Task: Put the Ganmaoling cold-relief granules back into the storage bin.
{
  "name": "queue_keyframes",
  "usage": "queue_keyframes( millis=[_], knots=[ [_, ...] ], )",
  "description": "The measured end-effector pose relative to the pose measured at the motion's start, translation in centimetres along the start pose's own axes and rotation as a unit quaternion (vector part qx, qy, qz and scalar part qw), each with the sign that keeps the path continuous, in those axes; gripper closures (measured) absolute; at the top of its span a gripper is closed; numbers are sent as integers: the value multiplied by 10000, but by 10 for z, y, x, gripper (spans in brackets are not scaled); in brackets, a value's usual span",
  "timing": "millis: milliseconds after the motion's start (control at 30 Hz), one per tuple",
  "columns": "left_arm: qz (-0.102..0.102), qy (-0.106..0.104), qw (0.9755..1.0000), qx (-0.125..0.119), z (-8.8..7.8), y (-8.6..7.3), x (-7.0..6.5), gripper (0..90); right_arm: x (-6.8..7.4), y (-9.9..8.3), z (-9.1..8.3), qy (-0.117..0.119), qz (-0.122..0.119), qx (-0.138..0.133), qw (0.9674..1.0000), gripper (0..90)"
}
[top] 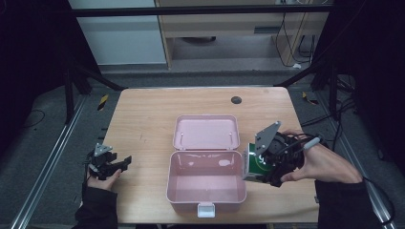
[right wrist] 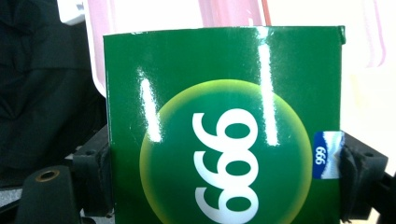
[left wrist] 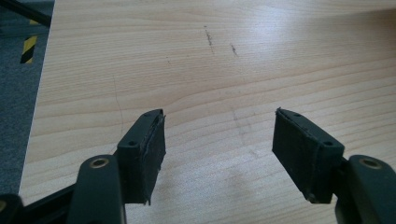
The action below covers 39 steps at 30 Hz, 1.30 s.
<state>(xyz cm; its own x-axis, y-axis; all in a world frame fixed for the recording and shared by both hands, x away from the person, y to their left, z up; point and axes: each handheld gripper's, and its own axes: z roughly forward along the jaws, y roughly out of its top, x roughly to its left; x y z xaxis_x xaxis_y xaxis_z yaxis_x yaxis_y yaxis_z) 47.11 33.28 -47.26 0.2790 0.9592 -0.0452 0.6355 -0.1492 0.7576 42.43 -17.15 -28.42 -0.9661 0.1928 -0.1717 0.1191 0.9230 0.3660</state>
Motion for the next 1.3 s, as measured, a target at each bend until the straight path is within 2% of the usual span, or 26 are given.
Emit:
queue_keyframes(
  millis=[500, 1033, 1300],
  knots=[
    [-6, -4, 10000, -6, 0, 0, 0, 336, -2, 29, -1, -10, -150, -92, 9998, 159],
    [-12, -6, 10000, -10, 0, 0, 0, 336, -3, 60, 16, 111, -376, -70, 9992, 159],
    [-11, 0, 10000, -35, -1, 0, 1, 337, -1, 70, 29, 183, -486, -31, 9986, 159]
  ],
)
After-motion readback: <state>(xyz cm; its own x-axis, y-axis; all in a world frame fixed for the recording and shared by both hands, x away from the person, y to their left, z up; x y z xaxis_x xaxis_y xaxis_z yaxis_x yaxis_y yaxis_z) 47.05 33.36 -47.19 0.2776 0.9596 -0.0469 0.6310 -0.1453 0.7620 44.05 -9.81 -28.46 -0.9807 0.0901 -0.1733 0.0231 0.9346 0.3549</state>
